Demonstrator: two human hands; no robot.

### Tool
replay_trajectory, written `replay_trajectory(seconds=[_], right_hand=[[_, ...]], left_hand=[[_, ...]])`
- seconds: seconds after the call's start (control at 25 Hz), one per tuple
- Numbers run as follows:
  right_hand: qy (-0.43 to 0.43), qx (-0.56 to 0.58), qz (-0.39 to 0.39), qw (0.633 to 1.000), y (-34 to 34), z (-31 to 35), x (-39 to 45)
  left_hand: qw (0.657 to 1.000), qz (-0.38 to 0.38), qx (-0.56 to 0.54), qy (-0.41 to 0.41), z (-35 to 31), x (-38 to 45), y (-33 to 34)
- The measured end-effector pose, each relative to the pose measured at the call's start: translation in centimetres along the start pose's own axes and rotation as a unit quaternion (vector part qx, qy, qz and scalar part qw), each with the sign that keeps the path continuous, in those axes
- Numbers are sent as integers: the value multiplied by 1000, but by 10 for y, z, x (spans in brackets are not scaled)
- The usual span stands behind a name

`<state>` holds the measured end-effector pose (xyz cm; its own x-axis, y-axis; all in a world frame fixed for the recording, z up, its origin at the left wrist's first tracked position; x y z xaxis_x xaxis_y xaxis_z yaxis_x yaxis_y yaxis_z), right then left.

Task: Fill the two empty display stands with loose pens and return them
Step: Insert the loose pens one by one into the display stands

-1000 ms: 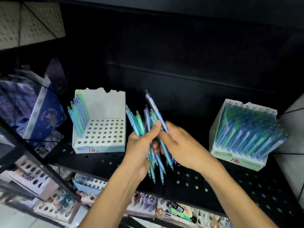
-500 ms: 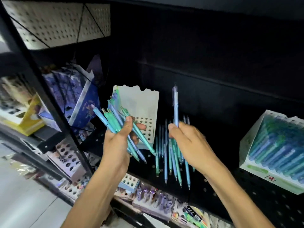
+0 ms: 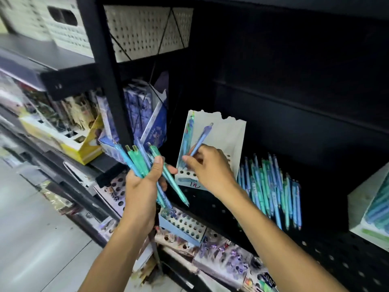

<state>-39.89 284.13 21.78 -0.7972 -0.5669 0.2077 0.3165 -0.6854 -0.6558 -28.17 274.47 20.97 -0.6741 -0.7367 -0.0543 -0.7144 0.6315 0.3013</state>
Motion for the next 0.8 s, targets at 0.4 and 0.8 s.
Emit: replay_trajectory(seconds=[0.4,0.8], right_hand=[[2,-189,49,981,14,12,5],[28,-203,34,978,26,7,-3]], left_hand=[[999,38,10,6,1,5,-10],[999,49,4,10,-4,2,-12]])
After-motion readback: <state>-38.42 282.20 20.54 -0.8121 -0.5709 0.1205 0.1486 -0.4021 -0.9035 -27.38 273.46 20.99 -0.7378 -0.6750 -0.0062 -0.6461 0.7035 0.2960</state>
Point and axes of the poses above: each hand's wrist, its own x-axis towards the middle knuckle, its own y-axis out of the palm, z = x × y, the point moved 1 cm from there along x, towards the middle knuckle
